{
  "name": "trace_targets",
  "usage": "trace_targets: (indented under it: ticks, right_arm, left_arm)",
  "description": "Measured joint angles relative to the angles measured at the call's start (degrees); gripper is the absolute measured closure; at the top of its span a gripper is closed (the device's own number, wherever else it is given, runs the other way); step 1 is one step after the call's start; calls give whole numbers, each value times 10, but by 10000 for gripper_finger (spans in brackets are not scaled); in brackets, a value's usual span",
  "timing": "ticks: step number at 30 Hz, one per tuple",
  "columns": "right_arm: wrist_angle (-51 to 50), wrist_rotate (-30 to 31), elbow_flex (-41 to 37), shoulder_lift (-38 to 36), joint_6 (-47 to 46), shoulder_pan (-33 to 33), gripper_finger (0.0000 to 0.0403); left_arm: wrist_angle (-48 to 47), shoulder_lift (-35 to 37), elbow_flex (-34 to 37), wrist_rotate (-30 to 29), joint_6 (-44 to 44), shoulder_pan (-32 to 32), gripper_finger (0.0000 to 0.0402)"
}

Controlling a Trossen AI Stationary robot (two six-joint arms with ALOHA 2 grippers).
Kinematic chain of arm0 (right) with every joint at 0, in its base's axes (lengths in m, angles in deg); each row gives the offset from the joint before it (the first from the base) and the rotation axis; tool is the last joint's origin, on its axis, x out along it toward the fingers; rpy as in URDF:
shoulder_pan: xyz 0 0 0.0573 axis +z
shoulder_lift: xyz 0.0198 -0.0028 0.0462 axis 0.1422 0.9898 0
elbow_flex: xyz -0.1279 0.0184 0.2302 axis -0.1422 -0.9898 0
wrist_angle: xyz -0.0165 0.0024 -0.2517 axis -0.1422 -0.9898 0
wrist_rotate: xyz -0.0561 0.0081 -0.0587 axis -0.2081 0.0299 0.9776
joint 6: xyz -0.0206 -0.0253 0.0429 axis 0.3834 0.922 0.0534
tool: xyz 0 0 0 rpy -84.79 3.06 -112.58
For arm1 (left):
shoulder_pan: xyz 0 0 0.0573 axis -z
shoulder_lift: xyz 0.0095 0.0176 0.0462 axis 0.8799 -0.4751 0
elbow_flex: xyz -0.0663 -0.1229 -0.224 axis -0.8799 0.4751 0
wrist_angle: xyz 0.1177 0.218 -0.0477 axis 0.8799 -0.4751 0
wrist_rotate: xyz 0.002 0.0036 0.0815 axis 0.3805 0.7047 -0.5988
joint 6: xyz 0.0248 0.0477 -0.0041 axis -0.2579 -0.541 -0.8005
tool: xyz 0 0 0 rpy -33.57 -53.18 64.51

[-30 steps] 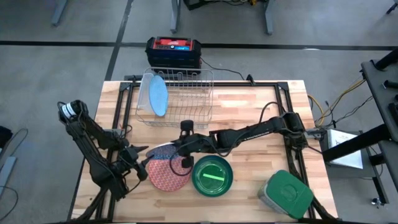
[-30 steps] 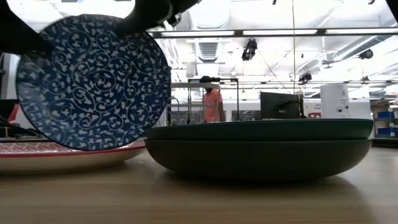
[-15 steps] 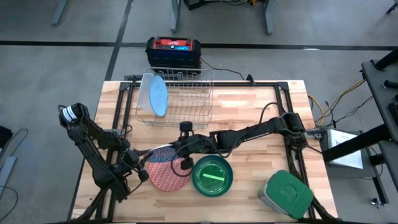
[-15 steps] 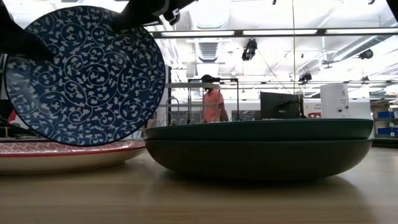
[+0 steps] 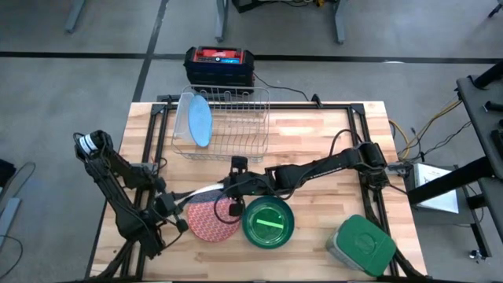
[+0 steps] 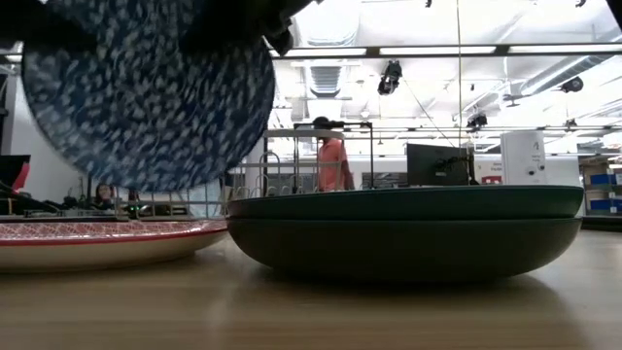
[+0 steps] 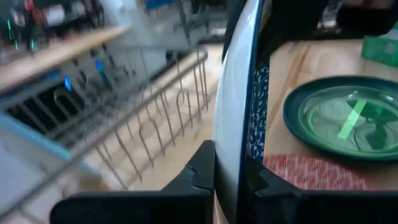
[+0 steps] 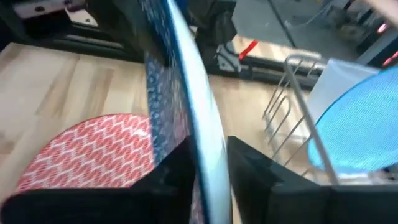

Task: Sort dishes
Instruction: Put the blue patterned plate into the dish rack

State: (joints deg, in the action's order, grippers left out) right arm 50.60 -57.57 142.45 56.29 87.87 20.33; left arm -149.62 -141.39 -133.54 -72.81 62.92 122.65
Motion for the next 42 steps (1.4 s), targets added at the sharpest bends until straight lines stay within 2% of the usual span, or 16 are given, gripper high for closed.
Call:
trace_targets:
  ticks: [5,9,11,13,18,25,30,35,42]
  right_arm:
    - [-25,-61,0,0,-22,-3,253]
    - [-25,-78,0,0,26,1,236]
    - [-25,-75,0,0,71,7,247]
    - [-18,-62,0,1,104,13,275]
    - [-11,-11,9,2,115,16,377]
    - [-16,51,9,0,162,20,380]
    - [-21,117,9,-10,223,31,380]
    - [-48,121,6,-29,253,34,380]
    - [-81,130,6,-53,244,40,380]
  left_arm:
    - [6,0,-21,-24,-83,1,398]
    - [28,0,-40,-52,-186,2,399]
    - [39,0,-48,-73,-232,2,394]
    - [42,0,-58,-102,-258,1,385]
    - [44,0,-67,-127,-281,2,373]
    - [36,1,-66,-128,-290,1,375]
    - [27,5,-85,-73,-284,0,347]
    - [20,7,-112,10,-294,2,305]
    - [-44,7,-161,32,-303,2,253]
